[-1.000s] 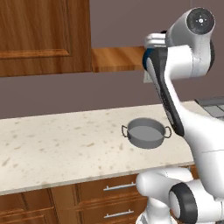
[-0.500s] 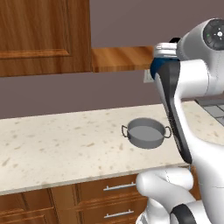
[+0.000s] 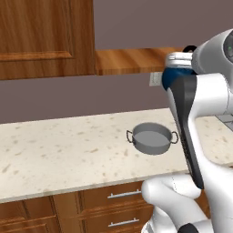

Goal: Pick the kettle from the cabinet and place it on a stove burner. Then pick the pot from the counter and place it on another stove burner. Finally, turn both burners on.

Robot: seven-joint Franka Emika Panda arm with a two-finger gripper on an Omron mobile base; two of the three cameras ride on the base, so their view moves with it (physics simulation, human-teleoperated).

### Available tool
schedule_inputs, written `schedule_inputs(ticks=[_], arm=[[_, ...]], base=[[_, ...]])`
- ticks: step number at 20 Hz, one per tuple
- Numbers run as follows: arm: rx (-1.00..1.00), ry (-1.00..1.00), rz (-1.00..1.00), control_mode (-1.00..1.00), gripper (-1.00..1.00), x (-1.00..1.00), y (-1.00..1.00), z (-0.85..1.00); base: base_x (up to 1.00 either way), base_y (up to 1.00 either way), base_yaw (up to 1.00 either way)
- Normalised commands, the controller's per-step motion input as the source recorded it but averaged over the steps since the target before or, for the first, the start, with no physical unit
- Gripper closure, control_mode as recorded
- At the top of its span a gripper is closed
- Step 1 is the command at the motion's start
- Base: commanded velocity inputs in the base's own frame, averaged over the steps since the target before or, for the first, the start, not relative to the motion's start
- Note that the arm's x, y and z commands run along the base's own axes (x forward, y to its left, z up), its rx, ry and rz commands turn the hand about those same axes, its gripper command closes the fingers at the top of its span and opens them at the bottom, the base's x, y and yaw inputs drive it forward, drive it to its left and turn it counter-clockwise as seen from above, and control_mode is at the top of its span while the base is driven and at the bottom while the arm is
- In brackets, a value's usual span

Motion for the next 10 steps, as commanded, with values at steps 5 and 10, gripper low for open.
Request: schedule_inputs(ticks=[5,10], arm=[[0.00,0.02,-0.01,-1.00,1.00,-0.29,0.00,-0.18],[0.00,0.05,0.00,-1.00,1.00,-0.18,-0.01,-0.22]], base=[[0.00,0.00,0.00],[0.00,0.00,0.00]])
